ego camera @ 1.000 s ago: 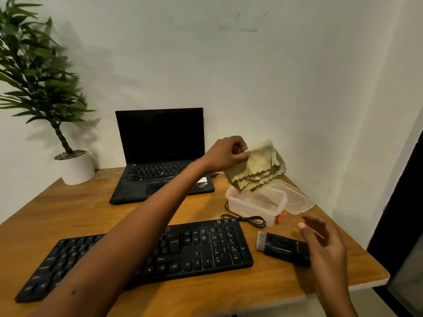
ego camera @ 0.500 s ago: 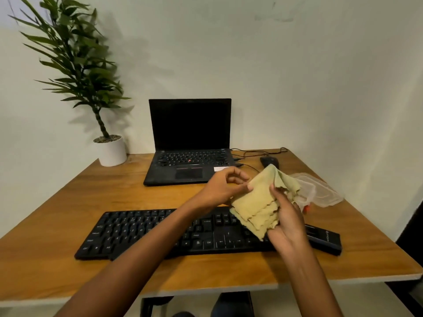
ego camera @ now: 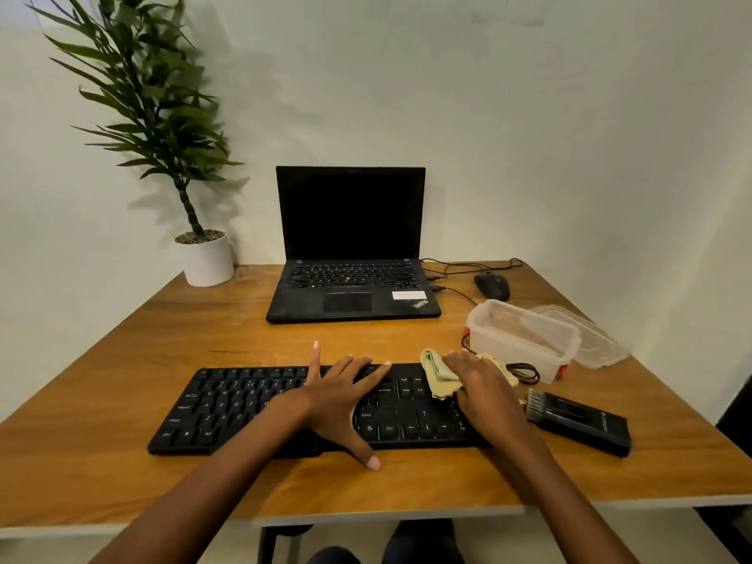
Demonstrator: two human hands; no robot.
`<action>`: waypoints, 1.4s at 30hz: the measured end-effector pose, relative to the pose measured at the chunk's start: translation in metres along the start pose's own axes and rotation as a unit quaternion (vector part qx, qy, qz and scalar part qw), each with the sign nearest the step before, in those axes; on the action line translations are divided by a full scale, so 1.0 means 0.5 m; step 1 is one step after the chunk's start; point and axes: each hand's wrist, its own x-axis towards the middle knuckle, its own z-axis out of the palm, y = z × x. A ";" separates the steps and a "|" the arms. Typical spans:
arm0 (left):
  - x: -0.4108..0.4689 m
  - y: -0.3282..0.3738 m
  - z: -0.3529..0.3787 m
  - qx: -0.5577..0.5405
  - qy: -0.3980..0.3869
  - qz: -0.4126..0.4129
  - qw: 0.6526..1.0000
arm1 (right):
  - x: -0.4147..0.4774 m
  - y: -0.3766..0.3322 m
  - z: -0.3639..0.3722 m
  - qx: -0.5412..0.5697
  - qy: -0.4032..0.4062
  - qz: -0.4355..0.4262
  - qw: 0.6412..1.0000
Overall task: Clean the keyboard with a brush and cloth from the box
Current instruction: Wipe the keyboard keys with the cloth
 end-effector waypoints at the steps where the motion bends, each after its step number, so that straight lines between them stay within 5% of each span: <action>1: 0.002 -0.003 0.002 0.008 0.012 0.003 1.000 | -0.012 -0.002 -0.002 0.001 -0.013 -0.008 1.000; 7: 0.010 -0.012 0.008 0.046 0.053 0.003 0.998 | -0.124 -0.004 -0.008 0.069 -0.070 -0.067 0.993; 12: 0.011 -0.012 0.010 0.028 0.053 0.018 0.998 | -0.189 -0.008 -0.027 0.200 -0.068 -0.002 0.977; 15: 0.012 -0.014 0.011 0.021 0.058 0.026 0.998 | -0.140 -0.005 -0.095 0.397 0.027 0.129 0.908; 17: 0.010 -0.011 0.008 0.021 0.051 0.026 0.998 | -0.082 0.008 -0.136 0.425 0.149 0.160 0.878; 20: -0.001 -0.005 -0.003 0.015 0.038 0.010 0.999 | 0.009 0.010 -0.140 0.297 0.206 0.112 0.926; 24: -0.012 -0.010 -0.007 0.014 0.028 -0.008 0.999 | 0.055 -0.002 -0.051 0.081 -0.002 0.033 0.996; 26: -0.010 -0.017 -0.003 0.014 0.035 -0.007 0.999 | 0.029 -0.011 -0.023 0.014 -0.069 0.021 0.997; 32: -0.008 -0.016 0.001 0.023 0.062 -0.018 0.998 | -0.103 -0.032 -0.025 0.012 -0.035 0.038 0.999; 36: -0.006 -0.017 0.005 0.028 0.073 -0.021 0.997 | -0.169 -0.055 -0.028 -0.013 -0.004 -0.024 1.000; 39: -0.007 -0.019 0.012 0.014 0.072 -0.009 0.997 | -0.203 -0.072 -0.030 0.129 -0.093 0.026 0.987; 42: -0.018 -0.033 0.017 -0.011 0.069 0.000 0.998 | -0.179 -0.081 -0.075 0.399 0.008 0.164 0.902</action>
